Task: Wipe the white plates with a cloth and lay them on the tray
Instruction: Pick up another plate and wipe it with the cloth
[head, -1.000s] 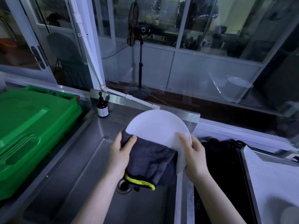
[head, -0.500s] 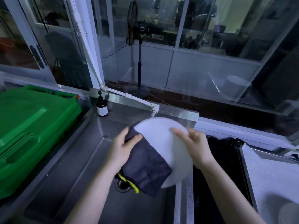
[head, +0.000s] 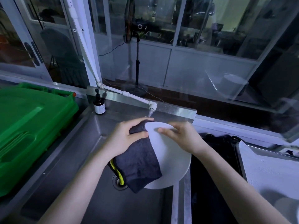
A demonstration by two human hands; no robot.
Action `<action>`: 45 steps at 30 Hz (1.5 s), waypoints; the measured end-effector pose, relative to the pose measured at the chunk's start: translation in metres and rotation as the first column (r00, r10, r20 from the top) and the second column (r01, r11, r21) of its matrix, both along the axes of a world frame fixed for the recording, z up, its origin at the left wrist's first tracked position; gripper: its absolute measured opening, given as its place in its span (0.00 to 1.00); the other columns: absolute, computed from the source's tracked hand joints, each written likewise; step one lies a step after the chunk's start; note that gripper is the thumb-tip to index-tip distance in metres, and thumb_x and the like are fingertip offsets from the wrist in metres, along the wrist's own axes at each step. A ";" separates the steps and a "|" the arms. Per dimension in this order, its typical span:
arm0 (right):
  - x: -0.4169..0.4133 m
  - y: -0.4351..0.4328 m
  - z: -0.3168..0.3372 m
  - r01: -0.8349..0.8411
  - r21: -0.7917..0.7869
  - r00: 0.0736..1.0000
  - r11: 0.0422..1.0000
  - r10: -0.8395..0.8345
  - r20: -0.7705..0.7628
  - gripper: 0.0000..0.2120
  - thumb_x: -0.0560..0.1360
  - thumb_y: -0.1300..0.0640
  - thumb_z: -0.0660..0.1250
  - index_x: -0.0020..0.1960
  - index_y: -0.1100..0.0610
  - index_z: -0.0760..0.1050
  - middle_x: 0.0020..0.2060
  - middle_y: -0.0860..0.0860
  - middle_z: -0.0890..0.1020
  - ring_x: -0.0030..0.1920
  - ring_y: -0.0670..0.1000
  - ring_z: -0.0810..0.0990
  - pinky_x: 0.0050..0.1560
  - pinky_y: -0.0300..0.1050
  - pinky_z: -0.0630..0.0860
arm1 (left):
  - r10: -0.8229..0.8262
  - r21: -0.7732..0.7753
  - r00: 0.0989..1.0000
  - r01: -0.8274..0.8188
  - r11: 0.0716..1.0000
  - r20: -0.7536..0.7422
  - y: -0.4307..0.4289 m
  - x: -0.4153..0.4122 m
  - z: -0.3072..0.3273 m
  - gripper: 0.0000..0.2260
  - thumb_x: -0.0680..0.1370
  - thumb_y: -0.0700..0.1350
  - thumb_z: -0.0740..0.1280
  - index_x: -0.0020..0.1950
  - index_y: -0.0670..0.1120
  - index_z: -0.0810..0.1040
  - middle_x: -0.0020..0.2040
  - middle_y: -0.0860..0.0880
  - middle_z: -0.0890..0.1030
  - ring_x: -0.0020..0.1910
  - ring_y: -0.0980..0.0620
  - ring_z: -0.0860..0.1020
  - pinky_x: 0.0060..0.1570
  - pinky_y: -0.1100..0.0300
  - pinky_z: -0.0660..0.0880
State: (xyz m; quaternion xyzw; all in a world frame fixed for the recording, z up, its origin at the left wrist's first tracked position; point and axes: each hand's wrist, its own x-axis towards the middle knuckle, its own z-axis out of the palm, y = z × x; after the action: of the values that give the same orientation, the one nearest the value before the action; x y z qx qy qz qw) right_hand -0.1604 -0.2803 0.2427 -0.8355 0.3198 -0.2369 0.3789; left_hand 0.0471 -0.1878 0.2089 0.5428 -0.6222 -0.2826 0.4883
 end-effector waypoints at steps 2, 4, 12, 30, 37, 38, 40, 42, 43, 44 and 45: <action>-0.001 0.002 -0.001 0.001 0.022 0.999 1.000 -0.003 0.051 0.16 0.73 0.42 0.70 0.29 0.44 0.76 0.25 0.42 0.69 0.29 0.41 0.64 0.29 0.37 0.60 | -0.023 -0.002 0.999 0.023 1.000 -0.028 0.001 0.002 -0.003 0.20 0.75 0.43 0.71 0.65 0.59 0.78 0.64 0.62 0.79 0.66 0.62 0.74 0.64 0.71 0.67; -0.005 0.003 -0.007 0.104 0.095 0.982 0.990 -0.117 0.150 0.16 0.72 0.40 0.70 0.33 0.51 0.79 0.28 0.46 0.71 0.31 0.44 0.66 0.31 0.41 0.62 | 0.073 -0.019 0.984 -0.077 0.997 -0.161 0.005 0.003 -0.015 0.18 0.76 0.43 0.71 0.63 0.59 0.79 0.61 0.60 0.81 0.63 0.61 0.77 0.60 0.70 0.70; 0.001 0.025 -0.052 0.354 0.518 0.744 0.779 -0.570 0.349 0.14 0.78 0.49 0.70 0.41 0.60 0.78 0.35 0.50 0.76 0.38 0.47 0.73 0.41 0.46 0.70 | 0.463 0.218 0.680 -0.418 0.882 -0.569 0.012 -0.010 -0.054 0.09 0.74 0.51 0.71 0.53 0.56 0.82 0.52 0.54 0.85 0.54 0.52 0.83 0.47 0.62 0.78; 0.032 0.031 -0.039 0.314 0.792 0.481 0.523 -0.807 0.343 0.13 0.75 0.49 0.74 0.34 0.55 0.83 0.31 0.44 0.84 0.33 0.41 0.81 0.32 0.35 0.76 | 0.477 0.214 0.580 -0.463 0.860 -0.660 0.005 -0.027 -0.049 0.12 0.79 0.44 0.69 0.59 0.58 0.79 0.55 0.56 0.84 0.54 0.57 0.82 0.46 0.64 0.79; -0.008 0.024 -0.033 0.309 0.133 0.876 0.942 -0.336 0.345 0.20 0.77 0.58 0.72 0.68 0.53 0.77 0.62 0.43 0.82 0.62 0.39 0.79 0.61 0.32 0.74 | 0.489 0.204 0.591 -0.483 0.852 -0.641 0.014 0.015 -0.040 0.10 0.78 0.44 0.70 0.56 0.56 0.82 0.52 0.54 0.85 0.52 0.56 0.83 0.42 0.67 0.78; -0.015 0.022 -0.030 0.273 -0.117 0.927 0.955 -0.228 0.298 0.24 0.76 0.62 0.73 0.71 0.54 0.74 0.67 0.45 0.78 0.67 0.40 0.76 0.66 0.33 0.70 | 0.489 0.191 0.602 -0.490 0.851 -0.631 0.015 0.020 -0.038 0.10 0.78 0.43 0.70 0.56 0.56 0.82 0.52 0.55 0.85 0.51 0.58 0.83 0.42 0.68 0.78; -0.022 0.019 -0.027 0.037 -0.593 0.999 0.804 -0.012 0.046 0.28 0.72 0.69 0.72 0.70 0.57 0.75 0.72 0.52 0.73 0.74 0.49 0.69 0.74 0.47 0.66 | 0.484 0.199 0.616 -0.474 0.858 -0.621 0.015 0.029 -0.033 0.11 0.78 0.42 0.69 0.57 0.55 0.82 0.53 0.55 0.85 0.52 0.58 0.83 0.44 0.67 0.78; -0.024 0.016 -0.027 -0.238 -0.796 0.968 0.557 0.073 -0.239 0.29 0.68 0.69 0.72 0.69 0.58 0.76 0.73 0.55 0.72 0.75 0.57 0.68 0.74 0.59 0.66 | 0.490 0.238 0.623 -0.445 0.863 -0.610 0.014 0.036 -0.030 0.11 0.78 0.42 0.69 0.57 0.55 0.82 0.53 0.55 0.85 0.53 0.57 0.83 0.49 0.62 0.78; -0.023 0.014 -0.028 -0.335 -0.821 0.938 0.461 0.078 -0.339 0.29 0.69 0.68 0.73 0.69 0.59 0.76 0.72 0.55 0.72 0.74 0.58 0.69 0.72 0.61 0.68 | 0.488 0.256 0.629 -0.427 0.867 -0.605 0.013 0.038 -0.029 0.10 0.78 0.42 0.70 0.56 0.55 0.83 0.53 0.54 0.85 0.53 0.56 0.83 0.49 0.61 0.78; -0.022 0.013 -0.028 -0.394 -0.831 0.915 0.392 0.083 -0.394 0.26 0.71 0.66 0.73 0.69 0.59 0.76 0.72 0.55 0.73 0.73 0.58 0.70 0.70 0.60 0.70 | 0.486 0.273 0.638 -0.408 0.871 -0.598 0.012 0.040 -0.028 0.09 0.78 0.42 0.70 0.55 0.55 0.84 0.53 0.54 0.86 0.52 0.55 0.83 0.47 0.62 0.79; -0.020 0.013 -0.028 -0.418 -0.841 0.907 0.344 0.097 -0.411 0.23 0.74 0.65 0.71 0.69 0.59 0.76 0.71 0.55 0.74 0.72 0.58 0.71 0.68 0.60 0.72 | 0.483 0.290 0.648 -0.388 0.875 -0.588 0.011 0.040 -0.028 0.08 0.78 0.43 0.70 0.53 0.55 0.84 0.52 0.53 0.86 0.51 0.55 0.84 0.45 0.63 0.79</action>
State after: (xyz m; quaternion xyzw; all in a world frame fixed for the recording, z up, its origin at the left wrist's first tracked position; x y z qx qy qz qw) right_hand -0.1801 -0.2677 0.2148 -0.9680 0.0497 -0.1848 -0.1625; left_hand 0.0874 -0.1766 0.1811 0.5777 -0.2455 -0.3676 0.6862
